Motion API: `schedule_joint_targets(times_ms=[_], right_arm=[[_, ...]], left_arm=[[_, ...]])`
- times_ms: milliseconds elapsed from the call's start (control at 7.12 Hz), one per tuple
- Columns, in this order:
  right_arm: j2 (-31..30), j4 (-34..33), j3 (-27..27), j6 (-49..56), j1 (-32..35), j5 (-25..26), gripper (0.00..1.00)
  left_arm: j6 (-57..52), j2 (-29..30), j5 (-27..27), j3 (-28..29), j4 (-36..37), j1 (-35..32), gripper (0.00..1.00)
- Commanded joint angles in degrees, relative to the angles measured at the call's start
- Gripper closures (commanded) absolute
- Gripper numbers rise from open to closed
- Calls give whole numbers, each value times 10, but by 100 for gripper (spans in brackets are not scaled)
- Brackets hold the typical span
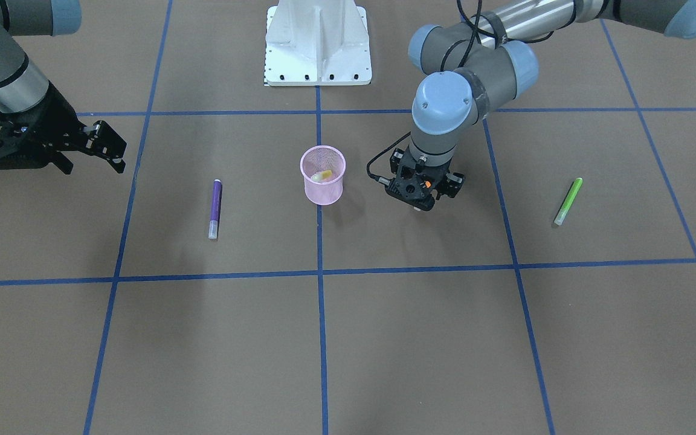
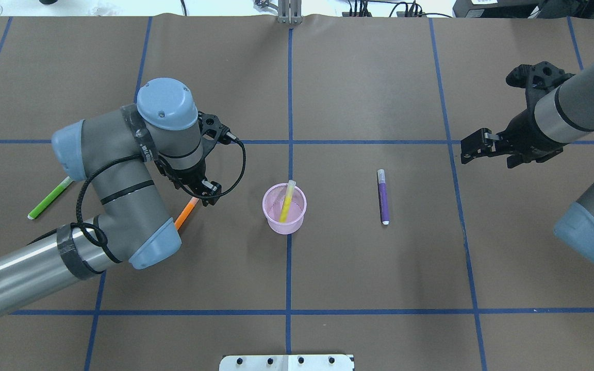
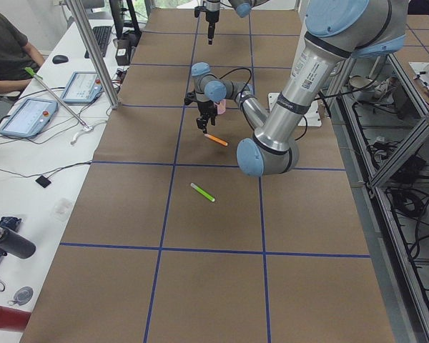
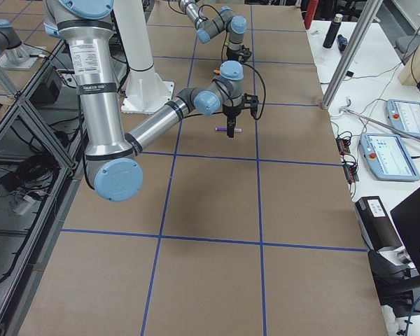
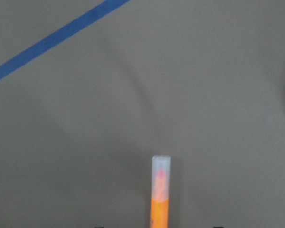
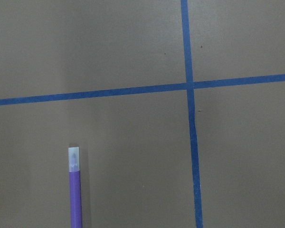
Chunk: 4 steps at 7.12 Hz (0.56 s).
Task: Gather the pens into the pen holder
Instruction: 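Close the left gripper on the orange pen and lift it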
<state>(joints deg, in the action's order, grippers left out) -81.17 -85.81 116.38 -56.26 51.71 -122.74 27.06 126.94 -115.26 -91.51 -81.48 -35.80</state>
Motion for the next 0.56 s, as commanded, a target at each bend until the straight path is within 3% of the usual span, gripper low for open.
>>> schedule_joint_targets(times_ms=[0,422], right_arm=[[-1,0,-3,1,1,0,0],[-1,0,-2,0,1,1,0]], left_arm=[[-25,13,13,26,1,6,28],[-25,9,11,30,13,8,34]])
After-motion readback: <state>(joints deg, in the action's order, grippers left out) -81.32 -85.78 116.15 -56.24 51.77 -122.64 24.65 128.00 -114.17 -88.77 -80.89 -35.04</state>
